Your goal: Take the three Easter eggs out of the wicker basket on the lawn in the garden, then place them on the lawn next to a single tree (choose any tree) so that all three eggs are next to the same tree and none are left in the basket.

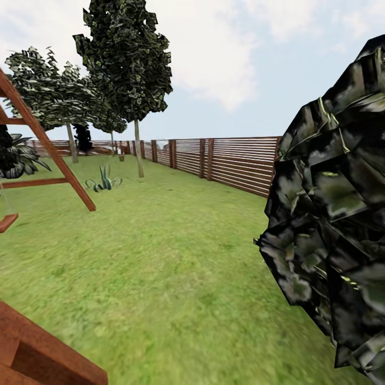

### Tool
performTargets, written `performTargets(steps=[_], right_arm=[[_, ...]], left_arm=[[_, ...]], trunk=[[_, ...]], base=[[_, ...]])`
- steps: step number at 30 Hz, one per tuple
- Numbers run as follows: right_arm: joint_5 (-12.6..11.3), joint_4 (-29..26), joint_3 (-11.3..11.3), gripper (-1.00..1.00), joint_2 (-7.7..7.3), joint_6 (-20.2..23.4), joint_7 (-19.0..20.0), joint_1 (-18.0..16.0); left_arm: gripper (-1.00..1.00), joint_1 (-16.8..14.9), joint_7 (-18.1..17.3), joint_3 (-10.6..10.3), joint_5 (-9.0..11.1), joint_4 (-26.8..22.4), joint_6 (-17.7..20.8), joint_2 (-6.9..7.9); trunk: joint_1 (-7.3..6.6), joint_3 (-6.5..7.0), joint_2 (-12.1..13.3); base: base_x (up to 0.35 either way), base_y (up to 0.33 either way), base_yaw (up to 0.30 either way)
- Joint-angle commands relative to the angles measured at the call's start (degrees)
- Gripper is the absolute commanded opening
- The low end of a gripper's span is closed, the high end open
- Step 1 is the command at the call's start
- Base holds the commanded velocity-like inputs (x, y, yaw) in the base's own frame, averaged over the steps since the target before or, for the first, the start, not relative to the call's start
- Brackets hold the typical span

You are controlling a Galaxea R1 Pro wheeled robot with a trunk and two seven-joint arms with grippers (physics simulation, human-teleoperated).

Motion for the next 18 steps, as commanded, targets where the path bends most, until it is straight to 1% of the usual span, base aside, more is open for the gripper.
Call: performTargets(steps=[1, 14, 18], right_arm=[[0.0, 0.05, 0.01, 1.0, -0.02, -0.18, 0.02, -0.03], [0.0, 0.05, 0.01, 1.0, -0.02, -0.18, 0.02, -0.04], [0.0, 0.05, 0.01, 1.0, -0.04, -0.18, 0.02, -0.03]], left_arm=[[1.0, 0.02, -0.24, 0.12, 0.57, -0.08, 0.07, 0.0], [1.0, 0.02, -0.3, 0.12, 0.57, -0.08, 0.07, 0.35], [1.0, 0.02, -0.32, 0.12, 0.57, -0.08, 0.07, 0.36]], trunk=[[0.02, -0.05, -0.03], [0.02, -0.05, -0.03], [0.02, -0.05, -0.03]], base=[[0.213, -0.202, -0.009], [0.224, -0.208, -0.002], [0.237, -0.105, 0.004]])
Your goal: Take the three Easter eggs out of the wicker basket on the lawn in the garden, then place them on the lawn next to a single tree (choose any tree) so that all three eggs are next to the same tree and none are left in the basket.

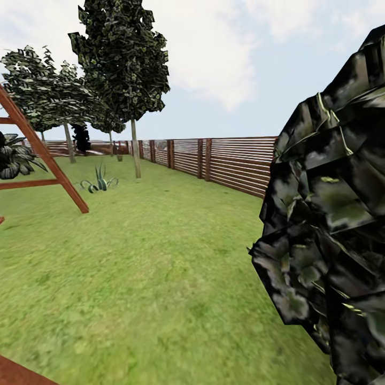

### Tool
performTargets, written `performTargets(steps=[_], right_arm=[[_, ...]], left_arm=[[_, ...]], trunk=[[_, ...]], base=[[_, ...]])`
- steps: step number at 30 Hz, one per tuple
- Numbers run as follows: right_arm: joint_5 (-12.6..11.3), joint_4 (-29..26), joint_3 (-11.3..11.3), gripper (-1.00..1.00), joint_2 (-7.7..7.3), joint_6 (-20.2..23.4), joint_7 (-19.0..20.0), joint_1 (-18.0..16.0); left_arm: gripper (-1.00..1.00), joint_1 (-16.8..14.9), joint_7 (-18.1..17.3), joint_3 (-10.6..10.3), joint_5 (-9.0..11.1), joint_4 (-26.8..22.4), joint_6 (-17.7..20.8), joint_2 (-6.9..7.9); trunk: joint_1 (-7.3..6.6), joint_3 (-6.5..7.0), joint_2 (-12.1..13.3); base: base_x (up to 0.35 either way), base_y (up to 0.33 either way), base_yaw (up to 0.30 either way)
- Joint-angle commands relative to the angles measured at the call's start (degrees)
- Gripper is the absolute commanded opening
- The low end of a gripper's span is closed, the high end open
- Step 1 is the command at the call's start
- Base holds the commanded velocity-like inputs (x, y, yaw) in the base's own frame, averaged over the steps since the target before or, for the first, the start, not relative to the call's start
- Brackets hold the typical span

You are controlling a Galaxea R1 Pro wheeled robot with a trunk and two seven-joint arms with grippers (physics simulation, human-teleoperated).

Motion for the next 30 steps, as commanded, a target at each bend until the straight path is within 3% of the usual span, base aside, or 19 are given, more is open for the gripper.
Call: performTargets(steps=[1, 18, 30], right_arm=[[0.0, 0.05, 0.01, 1.0, 0.01, -0.19, 0.02, -0.03], [0.0, 0.05, 0.01, 1.0, 0.06, -0.19, 0.02, -0.03], [0.0, 0.05, 0.01, 1.0, 0.06, -0.19, 0.02, -0.03]], left_arm=[[1.0, 0.02, -0.29, 0.12, 0.57, -0.07, 0.07, 0.01], [1.0, 0.02, -0.27, 0.12, 0.57, -0.07, 0.07, 0.29], [1.0, 0.02, -0.38, 0.12, 0.57, -0.07, 0.07, 0.29]], trunk=[[0.02, -0.05, -0.02], [0.02, -0.05, -0.02], [0.02, -0.05, -0.02]], base=[[0.243, 0.008, 0.036], [0.099, 0.048, 0.047], [0.292, 0.0, 0.005]])
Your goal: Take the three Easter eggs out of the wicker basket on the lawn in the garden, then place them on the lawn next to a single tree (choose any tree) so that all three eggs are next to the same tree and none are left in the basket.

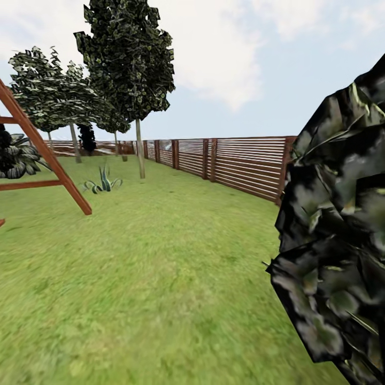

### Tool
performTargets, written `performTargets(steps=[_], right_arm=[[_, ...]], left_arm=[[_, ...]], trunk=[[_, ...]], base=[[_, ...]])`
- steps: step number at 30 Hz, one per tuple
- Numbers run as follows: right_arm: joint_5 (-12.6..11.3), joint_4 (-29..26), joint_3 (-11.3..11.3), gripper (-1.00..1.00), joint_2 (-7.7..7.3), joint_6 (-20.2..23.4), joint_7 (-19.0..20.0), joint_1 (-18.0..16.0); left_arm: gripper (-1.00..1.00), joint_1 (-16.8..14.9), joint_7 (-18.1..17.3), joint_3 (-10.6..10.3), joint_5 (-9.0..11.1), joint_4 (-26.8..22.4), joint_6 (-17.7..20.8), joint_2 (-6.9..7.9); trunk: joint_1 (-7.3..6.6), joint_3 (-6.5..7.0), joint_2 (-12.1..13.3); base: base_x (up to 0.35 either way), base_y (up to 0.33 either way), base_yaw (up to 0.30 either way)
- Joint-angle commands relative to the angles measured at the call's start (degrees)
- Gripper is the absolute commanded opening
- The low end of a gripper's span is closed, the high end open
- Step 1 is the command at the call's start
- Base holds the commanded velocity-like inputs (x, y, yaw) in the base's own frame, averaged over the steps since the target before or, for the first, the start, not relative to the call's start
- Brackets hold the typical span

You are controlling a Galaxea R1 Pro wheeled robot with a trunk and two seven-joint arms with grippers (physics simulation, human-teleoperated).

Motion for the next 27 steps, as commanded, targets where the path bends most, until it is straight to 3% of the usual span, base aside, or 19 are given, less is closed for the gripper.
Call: performTargets(steps=[1, 10, 27], right_arm=[[0.0, 0.05, 0.01, 1.0, -0.01, -0.19, 0.02, -0.03], [0.0, 0.05, 0.01, 1.0, -0.01, -0.19, 0.02, -0.03], [0.0, 0.05, 0.01, 1.0, -0.01, -0.19, 0.02, -0.05]], left_arm=[[1.0, 0.02, -0.29, 0.12, 0.57, -0.07, 0.07, 0.01], [1.0, 0.02, -0.29, 0.12, 0.57, -0.07, 0.07, -0.01], [1.0, 0.02, -0.21, 0.12, 0.57, -0.07, 0.07, -0.02]], trunk=[[0.03, -0.06, -0.02], [0.03, -0.41, -0.02], [0.03, -0.49, -0.02]], base=[[0.324, 0.0, 0.089], [0.324, 0.0, 0.148], [0.315, -0.039, 0.055]])
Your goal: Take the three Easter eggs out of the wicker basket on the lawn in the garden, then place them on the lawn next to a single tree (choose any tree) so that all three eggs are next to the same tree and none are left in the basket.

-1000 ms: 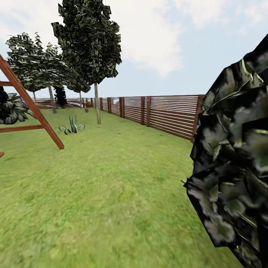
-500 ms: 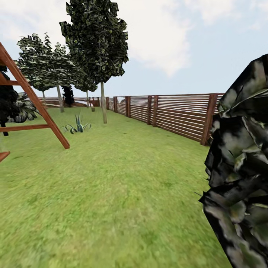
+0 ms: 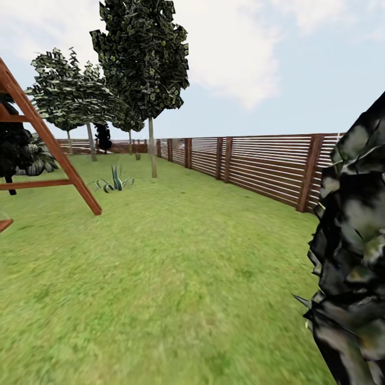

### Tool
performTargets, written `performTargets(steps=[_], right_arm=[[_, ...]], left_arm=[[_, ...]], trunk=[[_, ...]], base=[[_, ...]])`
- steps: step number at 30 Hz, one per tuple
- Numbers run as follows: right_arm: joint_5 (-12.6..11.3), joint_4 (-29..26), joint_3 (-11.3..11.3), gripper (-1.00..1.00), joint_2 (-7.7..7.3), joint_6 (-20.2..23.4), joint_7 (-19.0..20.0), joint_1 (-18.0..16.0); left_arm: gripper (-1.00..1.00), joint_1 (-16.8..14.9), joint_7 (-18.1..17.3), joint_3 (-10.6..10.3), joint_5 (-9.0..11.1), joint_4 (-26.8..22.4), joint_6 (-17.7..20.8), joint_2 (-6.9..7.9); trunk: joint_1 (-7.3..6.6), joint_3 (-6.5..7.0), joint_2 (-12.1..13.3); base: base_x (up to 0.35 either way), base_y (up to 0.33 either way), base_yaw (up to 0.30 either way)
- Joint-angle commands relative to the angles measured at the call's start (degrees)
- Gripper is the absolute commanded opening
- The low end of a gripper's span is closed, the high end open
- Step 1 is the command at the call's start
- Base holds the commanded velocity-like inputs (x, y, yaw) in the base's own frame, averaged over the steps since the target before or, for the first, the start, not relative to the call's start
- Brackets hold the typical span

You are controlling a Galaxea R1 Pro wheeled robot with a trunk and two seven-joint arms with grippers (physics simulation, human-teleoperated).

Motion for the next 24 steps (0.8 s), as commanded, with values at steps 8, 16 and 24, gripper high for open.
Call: performTargets(steps=[8, 16, 24], right_arm=[[0.0, 0.05, 0.01, 1.0, -0.01, -0.19, 0.02, -0.02], [0.0, 0.05, 0.01, 1.0, -0.01, -0.19, 0.02, -0.02], [0.0, 0.05, 0.01, 1.0, -0.01, -0.19, 0.02, -0.02]], left_arm=[[1.0, 0.02, -0.28, 0.12, 0.57, -0.08, 0.07, 0.0], [1.0, 0.02, -0.28, 0.12, 0.57, -0.08, 0.07, 0.0], [1.0, 0.02, -0.28, 0.12, 0.57, -0.08, 0.07, 0.0]], trunk=[[0.03, -0.05, -0.02], [0.03, -0.05, -0.02], [0.03, -0.05, -0.02]], base=[[0.314, -0.106, 0.041], [0.314, -0.124, 0.155], [0.314, -0.127, 0.266]])
